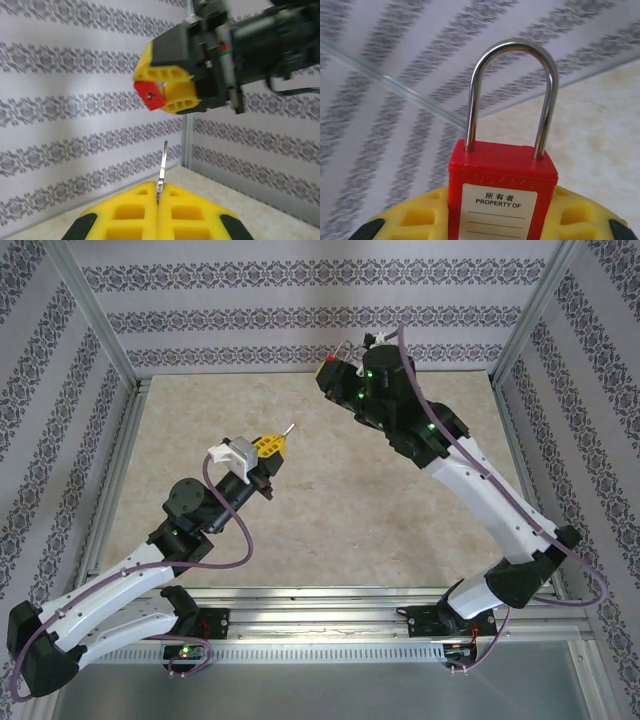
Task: Unlock with the key
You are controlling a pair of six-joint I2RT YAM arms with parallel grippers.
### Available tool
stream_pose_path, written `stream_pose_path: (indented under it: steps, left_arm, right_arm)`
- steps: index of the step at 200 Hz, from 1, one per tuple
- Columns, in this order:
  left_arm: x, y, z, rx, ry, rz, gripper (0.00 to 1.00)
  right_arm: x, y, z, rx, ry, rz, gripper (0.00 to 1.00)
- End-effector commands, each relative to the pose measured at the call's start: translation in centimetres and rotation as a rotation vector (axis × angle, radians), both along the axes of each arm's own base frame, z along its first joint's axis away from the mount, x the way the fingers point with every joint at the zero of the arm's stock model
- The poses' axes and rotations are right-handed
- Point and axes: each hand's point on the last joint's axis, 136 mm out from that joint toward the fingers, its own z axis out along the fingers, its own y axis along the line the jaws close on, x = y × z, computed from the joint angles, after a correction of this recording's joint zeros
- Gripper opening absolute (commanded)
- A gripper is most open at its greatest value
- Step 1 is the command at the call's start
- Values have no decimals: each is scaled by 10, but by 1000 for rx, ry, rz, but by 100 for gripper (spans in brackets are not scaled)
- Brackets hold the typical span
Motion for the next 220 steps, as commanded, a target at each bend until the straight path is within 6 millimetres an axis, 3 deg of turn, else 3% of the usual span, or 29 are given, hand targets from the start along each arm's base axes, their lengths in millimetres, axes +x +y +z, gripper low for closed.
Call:
stream_pose_path:
  steps: [1,65,106,220]
  left_arm:
    - [-5,17,53,-128,-138,74,0]
    - [1,7,51,-144,-71,46,0]
    - [6,5,42,-184,63,24,0]
    - [21,18,29,-346,342,50,0]
  right_arm:
    - [-5,24,-6,44,27,70,7]
    - [-13,45,-2,86,-14,105,4]
    - [-17,56,5,140,-55,140,2]
    - [-33,50,26,215,-127,167,0]
